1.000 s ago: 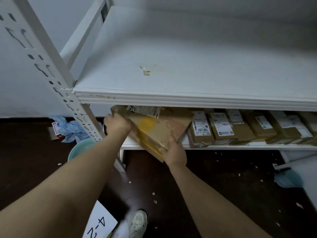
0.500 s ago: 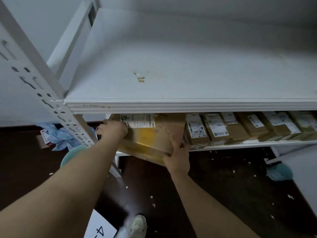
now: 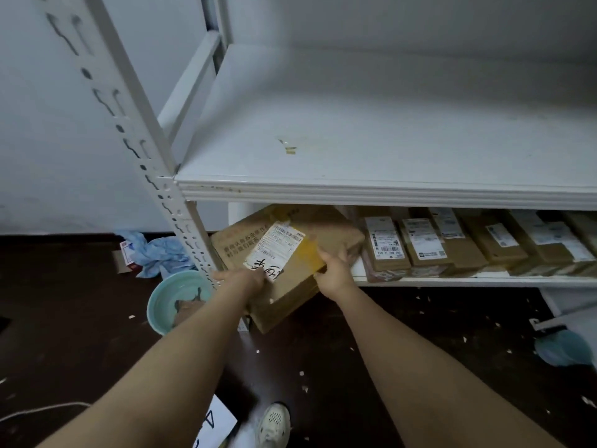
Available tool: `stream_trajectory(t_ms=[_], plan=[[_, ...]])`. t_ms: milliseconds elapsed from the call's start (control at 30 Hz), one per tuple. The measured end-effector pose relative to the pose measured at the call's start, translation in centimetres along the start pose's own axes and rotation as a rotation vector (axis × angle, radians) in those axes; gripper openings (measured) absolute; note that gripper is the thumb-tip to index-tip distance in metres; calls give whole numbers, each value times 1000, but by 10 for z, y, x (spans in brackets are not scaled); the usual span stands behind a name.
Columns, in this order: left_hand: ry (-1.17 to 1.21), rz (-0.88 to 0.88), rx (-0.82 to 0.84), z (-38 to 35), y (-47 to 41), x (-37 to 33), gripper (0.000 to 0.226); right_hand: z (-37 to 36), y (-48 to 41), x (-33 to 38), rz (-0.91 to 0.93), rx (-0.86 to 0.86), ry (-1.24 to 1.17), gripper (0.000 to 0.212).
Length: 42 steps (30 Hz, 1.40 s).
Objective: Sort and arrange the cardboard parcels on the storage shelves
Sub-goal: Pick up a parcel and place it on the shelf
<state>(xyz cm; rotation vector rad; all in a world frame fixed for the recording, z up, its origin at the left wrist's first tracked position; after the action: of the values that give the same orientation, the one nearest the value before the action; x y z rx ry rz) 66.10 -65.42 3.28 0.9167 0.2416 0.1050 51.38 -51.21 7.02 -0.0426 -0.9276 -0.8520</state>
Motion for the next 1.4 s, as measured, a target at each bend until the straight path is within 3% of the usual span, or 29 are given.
stream_trajectory(t_ms=[67,133,233,300,367,467,600,700,800,933,1067,1133,1267,1400], plan=[[111,-36,152,-15,25,-3,56,-2,1,7,-15,45,-133,76],[199,-38,159,-17,39,-3,35,-8,8,9,-79,65,-168,88],[206,-60,-153,15,30,-5,57,-20,11,3,-47,101,-63,109],[164,-58,-350,37,27,-2,66,-28,13,1,-1,154,-20,112],[158,-66,-438,49,23,-3,72,-31,12,-3,13,162,62,106],[201,-141,-293,41,7,-15,70,-25,6,-7,70,99,181,91],[135,-294,-134,18,2,-39,44,0,-2,-16,29,-126,64,62],[163,-322,-99,6,4,-55,40,26,-3,-12,52,-252,272,51],[175,-344,-119,3,2,-70,37,30,-10,-9,126,-177,438,52],[137,-366,-134,-7,5,-92,34,45,-24,-24,16,-195,453,70],[52,-344,-164,-17,8,-107,36,56,-32,-28,19,-197,413,52],[41,-319,-170,-20,9,-110,35,56,-31,-27,8,-143,392,61],[84,-233,-191,-28,32,-111,65,58,-21,-23,37,-22,395,93],[-2,-167,-203,-44,82,-114,71,80,10,-35,-15,8,400,81]])
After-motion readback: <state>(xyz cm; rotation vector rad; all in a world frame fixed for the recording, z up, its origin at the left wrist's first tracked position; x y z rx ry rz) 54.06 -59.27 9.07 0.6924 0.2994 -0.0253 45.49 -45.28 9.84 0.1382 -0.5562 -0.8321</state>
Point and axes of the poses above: each hand's wrist, its own y-axis away from the middle knuckle, its own z-axis out of the back of the hand, x = y × z, the point moved 7 cm from there along -y, towards the middle knuckle, and after that the axes turned 9 degrees about z, right-handed, at the moved point
